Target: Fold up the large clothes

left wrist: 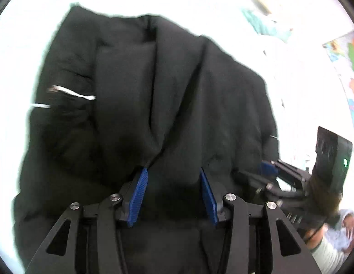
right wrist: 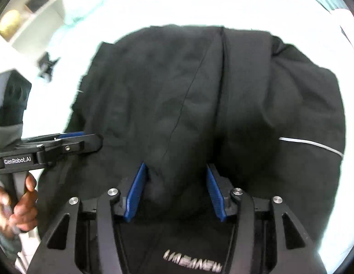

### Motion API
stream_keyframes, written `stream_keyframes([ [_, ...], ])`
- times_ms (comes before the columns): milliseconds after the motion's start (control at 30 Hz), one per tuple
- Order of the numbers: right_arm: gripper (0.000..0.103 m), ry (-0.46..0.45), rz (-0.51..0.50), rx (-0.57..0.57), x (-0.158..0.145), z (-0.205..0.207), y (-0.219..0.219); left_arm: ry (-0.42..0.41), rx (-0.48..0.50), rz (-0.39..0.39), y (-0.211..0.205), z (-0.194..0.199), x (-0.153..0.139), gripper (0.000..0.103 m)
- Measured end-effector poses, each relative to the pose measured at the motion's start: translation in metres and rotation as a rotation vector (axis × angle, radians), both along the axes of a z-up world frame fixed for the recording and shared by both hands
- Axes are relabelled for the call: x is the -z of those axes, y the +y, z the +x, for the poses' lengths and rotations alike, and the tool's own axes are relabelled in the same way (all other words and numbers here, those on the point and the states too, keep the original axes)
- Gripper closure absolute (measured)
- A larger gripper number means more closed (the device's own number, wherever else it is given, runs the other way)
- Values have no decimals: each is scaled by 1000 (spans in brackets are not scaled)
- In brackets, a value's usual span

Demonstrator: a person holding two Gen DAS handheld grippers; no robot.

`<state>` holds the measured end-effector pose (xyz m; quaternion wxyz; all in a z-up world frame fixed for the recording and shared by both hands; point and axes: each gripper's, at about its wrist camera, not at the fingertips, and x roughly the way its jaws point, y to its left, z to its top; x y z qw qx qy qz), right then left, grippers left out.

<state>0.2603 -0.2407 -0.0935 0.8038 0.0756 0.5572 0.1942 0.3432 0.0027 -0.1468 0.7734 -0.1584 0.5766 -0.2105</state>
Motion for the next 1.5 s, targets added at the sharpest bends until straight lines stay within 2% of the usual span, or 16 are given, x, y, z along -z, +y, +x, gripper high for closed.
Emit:
stream_keyframes([
  [133, 47, -39, -14, 18, -31, -36, -33, -112, 3, 71, 30, -57, -49, 54],
  [233, 47, -19, -53, 48, -37, -60, -56, -109, -54, 140, 70, -97, -61, 54],
  [300, 47, 3, -78, 67, -37, -76, -76, -60, -115, 163, 101, -123, -56, 54],
  [367, 47, 37, -88, 99, -26, -94, -89, -3, -186, 129, 133, -144, -46, 54],
  [433, 47, 81, -94, 129, -13, -106, -103, 68, -235, 67, 171, -153, -31, 54],
  [533, 47, 142, -129, 168, 4, -121, -119, 166, -288, -47, 199, -185, -1, 54],
  [633, 47, 187, -139, 208, 9, -140, -137, 243, -306, -161, 204, -209, 25, 54],
  [833, 48, 240, -139, 252, 9, -182, -164, 279, -359, -221, 209, -226, 40, 54],
  [1000, 48, 275, -145, 277, 11, -213, -175, 228, -346, -111, 212, -223, 21, 54],
  [1167, 48, 336, -90, 312, 30, -233, -184, 268, -335, -121, 217, -217, 32, 47],
  [1267, 48, 350, -41, 328, 40, -237, -188, 324, -310, -190, 210, -220, 52, 47],
  [1300, 51, 352, -22, 333, 40, -238, -189, 329, -304, -206, 210, -220, 55, 48],
  [1333, 62, 352, 0, 333, 39, -238, -190, 322, -297, -236, 207, -220, 54, 47],
  [1367, 67, 349, 38, 323, 34, -239, -189, 302, -273, -293, 202, -221, 47, 47],
  [1433, 69, 298, 94, 289, 13, -241, -184, 251, -214, -388, 191, -223, 27, 47],
  [1500, 69, 242, 155, 241, -7, -241, -178, 191, -142, -427, 176, -221, 4, 47],
])
